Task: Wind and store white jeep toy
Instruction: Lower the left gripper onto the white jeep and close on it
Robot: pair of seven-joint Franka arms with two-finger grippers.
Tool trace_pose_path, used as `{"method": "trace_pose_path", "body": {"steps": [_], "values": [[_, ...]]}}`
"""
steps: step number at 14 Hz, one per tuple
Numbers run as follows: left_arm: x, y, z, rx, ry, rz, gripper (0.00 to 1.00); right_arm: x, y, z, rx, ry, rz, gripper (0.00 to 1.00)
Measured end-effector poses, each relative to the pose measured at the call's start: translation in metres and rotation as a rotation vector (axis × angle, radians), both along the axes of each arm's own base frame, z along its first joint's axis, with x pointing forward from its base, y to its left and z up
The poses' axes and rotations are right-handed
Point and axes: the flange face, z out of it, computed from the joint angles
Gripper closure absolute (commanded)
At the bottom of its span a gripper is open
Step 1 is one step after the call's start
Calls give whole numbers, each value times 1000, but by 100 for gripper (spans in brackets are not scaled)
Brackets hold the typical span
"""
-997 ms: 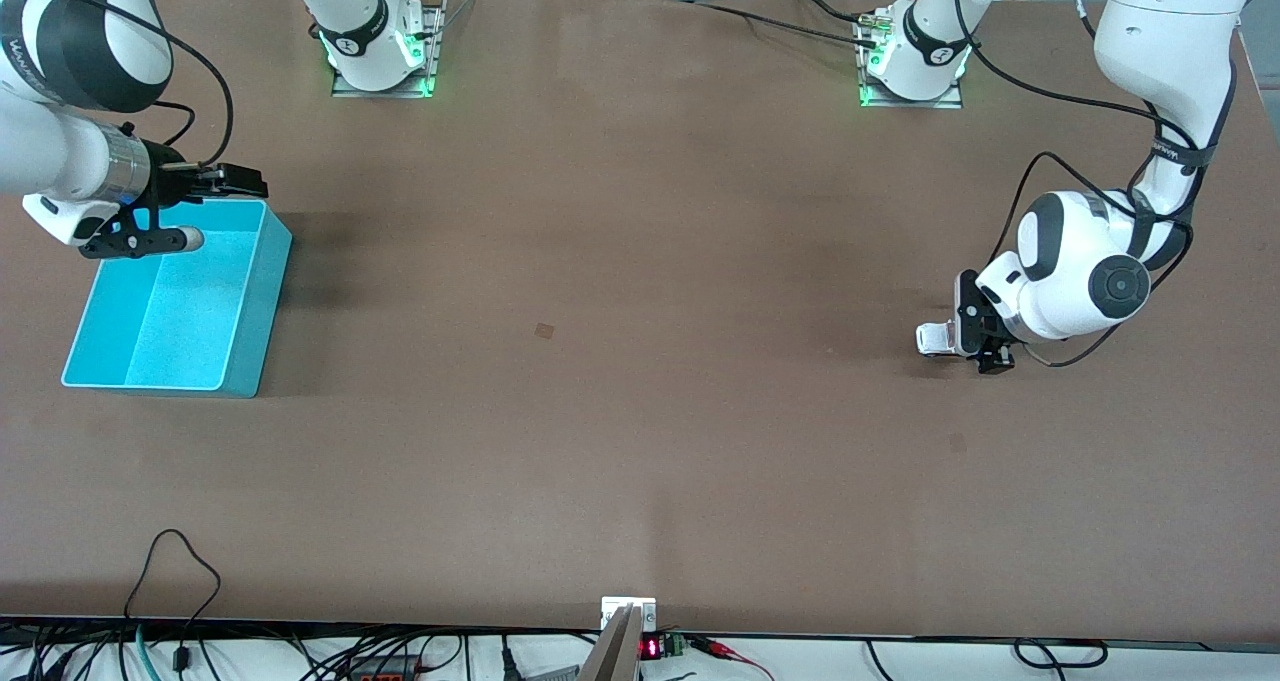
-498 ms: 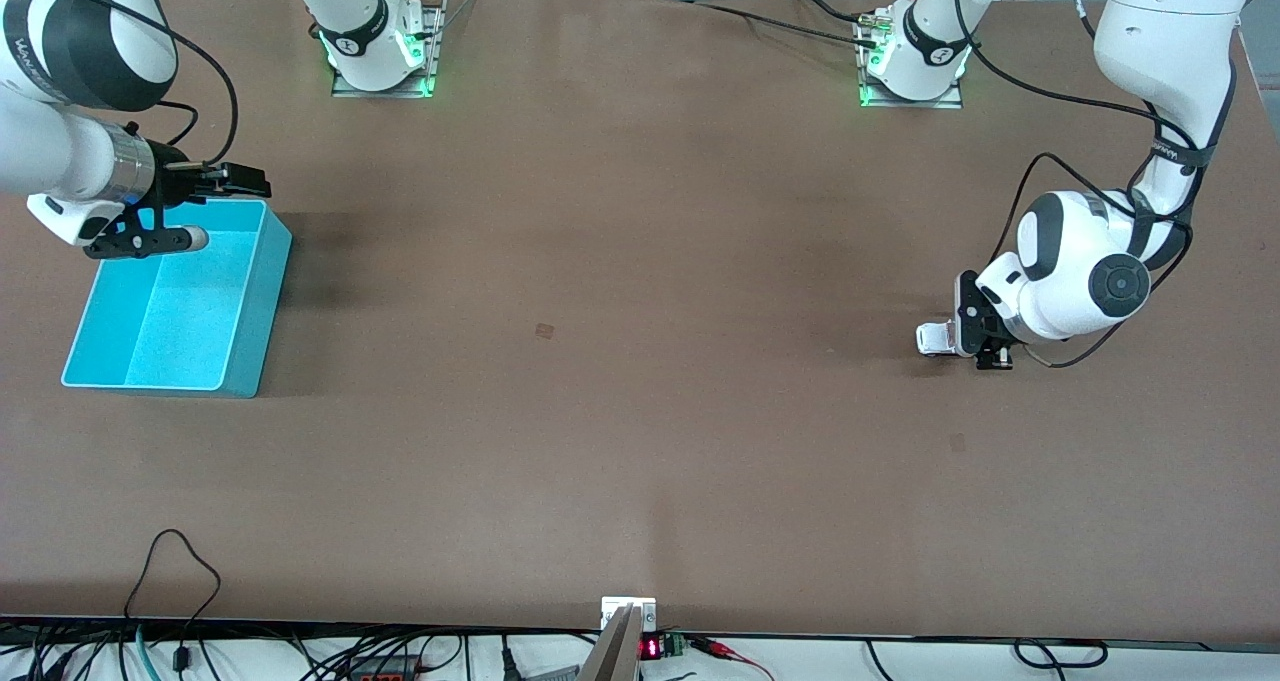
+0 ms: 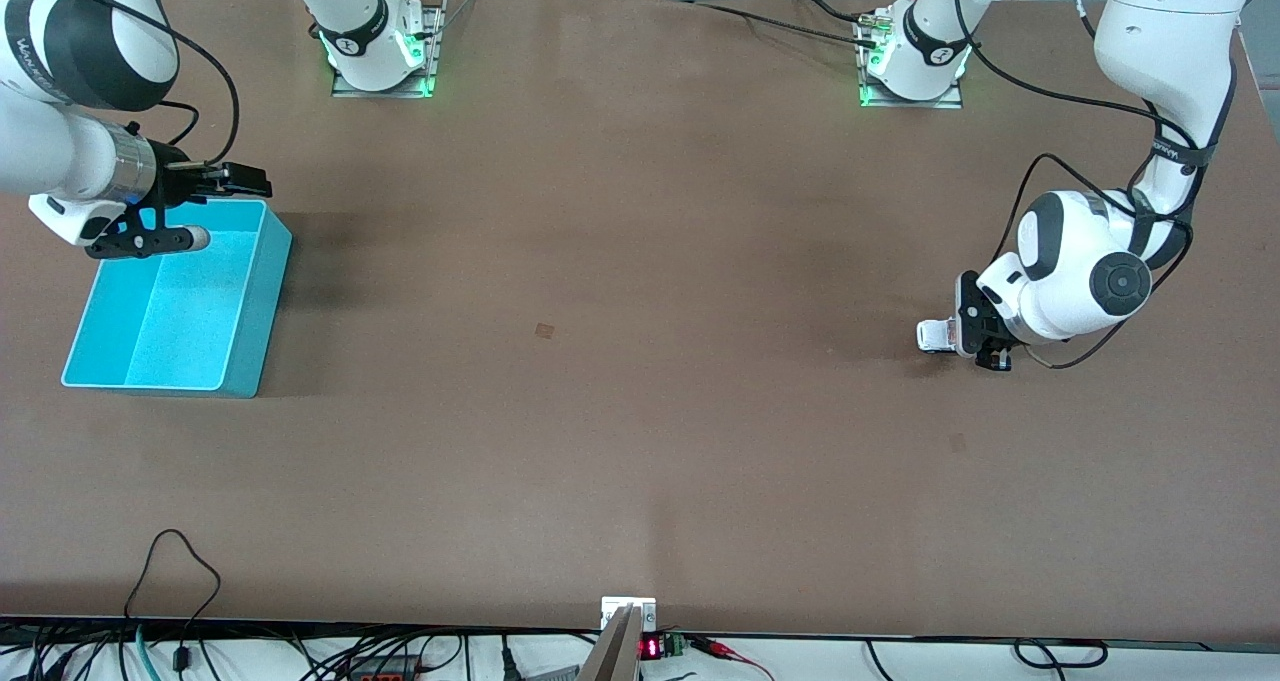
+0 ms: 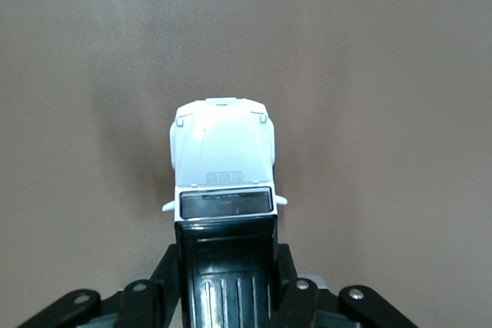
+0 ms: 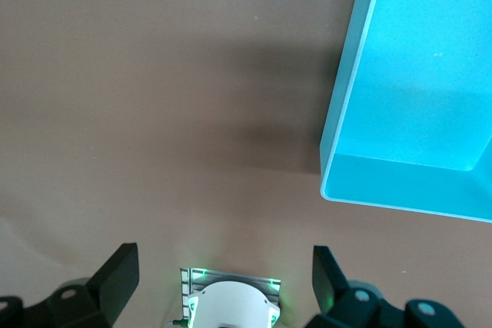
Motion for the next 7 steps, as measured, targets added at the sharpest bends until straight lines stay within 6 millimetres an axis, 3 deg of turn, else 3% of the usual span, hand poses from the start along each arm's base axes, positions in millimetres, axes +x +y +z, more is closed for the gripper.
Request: {"method": "trace_pose_path", "body": {"steps": [7], "values": [[3,0,2,0,-28,-1,72,-1,0,0,0,4,-1,0]]}}
